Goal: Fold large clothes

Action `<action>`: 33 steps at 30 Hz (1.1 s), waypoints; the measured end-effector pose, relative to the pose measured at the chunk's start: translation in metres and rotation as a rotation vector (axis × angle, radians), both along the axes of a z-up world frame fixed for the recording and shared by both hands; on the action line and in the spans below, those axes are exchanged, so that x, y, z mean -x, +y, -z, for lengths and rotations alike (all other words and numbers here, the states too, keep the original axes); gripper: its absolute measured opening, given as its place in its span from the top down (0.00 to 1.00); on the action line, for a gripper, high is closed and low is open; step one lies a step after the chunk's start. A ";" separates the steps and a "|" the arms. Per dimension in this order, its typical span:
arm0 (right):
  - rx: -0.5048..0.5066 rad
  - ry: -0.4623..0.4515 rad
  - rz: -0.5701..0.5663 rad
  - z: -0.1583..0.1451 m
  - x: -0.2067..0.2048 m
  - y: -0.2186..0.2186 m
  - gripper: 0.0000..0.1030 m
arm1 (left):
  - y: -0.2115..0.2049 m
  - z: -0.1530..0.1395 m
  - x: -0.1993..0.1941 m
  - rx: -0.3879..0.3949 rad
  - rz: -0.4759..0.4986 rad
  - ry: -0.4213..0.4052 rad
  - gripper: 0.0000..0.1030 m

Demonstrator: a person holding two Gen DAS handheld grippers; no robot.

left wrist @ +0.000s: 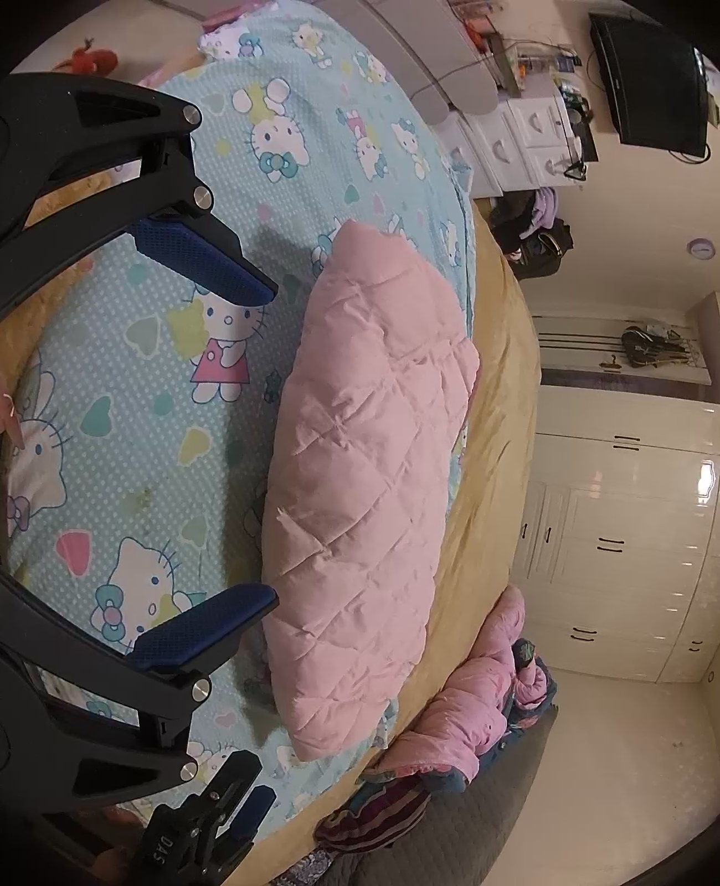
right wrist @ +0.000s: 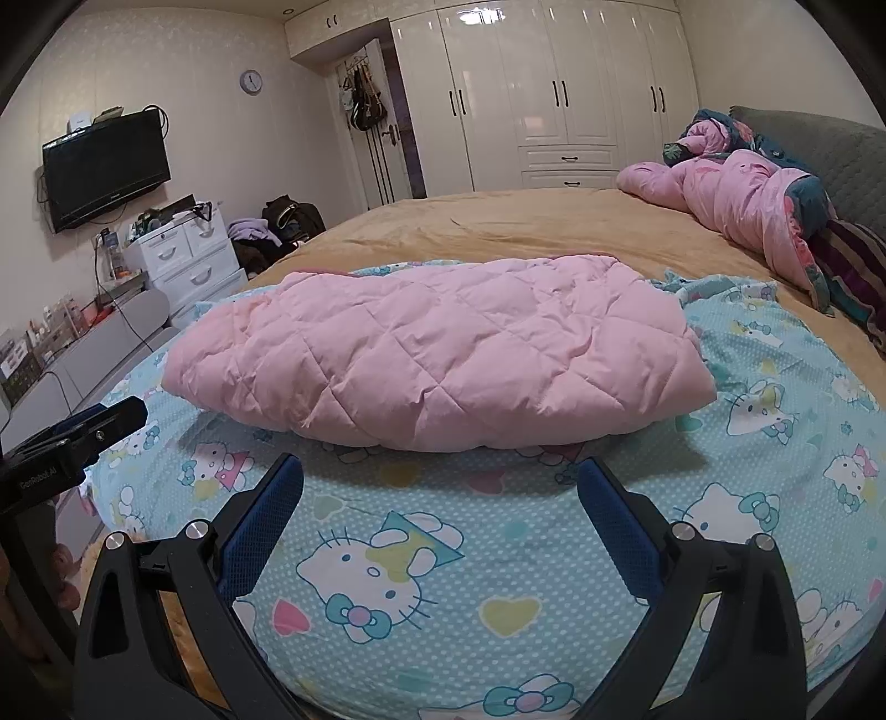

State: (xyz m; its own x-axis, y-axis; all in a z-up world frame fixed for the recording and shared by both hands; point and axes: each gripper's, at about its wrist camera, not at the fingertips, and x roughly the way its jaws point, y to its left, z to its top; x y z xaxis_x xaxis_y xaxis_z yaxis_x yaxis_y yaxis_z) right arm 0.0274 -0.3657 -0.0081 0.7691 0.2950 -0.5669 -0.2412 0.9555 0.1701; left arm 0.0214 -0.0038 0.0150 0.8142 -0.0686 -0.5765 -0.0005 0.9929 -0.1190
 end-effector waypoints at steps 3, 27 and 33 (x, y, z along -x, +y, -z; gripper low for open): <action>-0.003 0.000 -0.003 -0.001 0.000 0.000 0.04 | 0.001 0.000 0.001 0.000 -0.002 0.001 0.09; -0.008 -0.017 -0.007 -0.007 0.003 0.001 0.04 | 0.002 0.000 0.003 -0.011 -0.010 -0.003 0.09; -0.007 -0.017 -0.009 -0.008 0.003 0.002 0.04 | 0.002 0.000 0.003 -0.010 -0.012 -0.001 0.09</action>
State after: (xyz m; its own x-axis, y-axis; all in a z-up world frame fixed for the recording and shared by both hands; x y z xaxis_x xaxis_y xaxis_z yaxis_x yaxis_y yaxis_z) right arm 0.0245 -0.3638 -0.0002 0.7759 0.3059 -0.5517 -0.2529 0.9520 0.1721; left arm 0.0186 -0.0015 0.0148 0.8157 -0.0532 -0.5760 -0.0119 0.9940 -0.1087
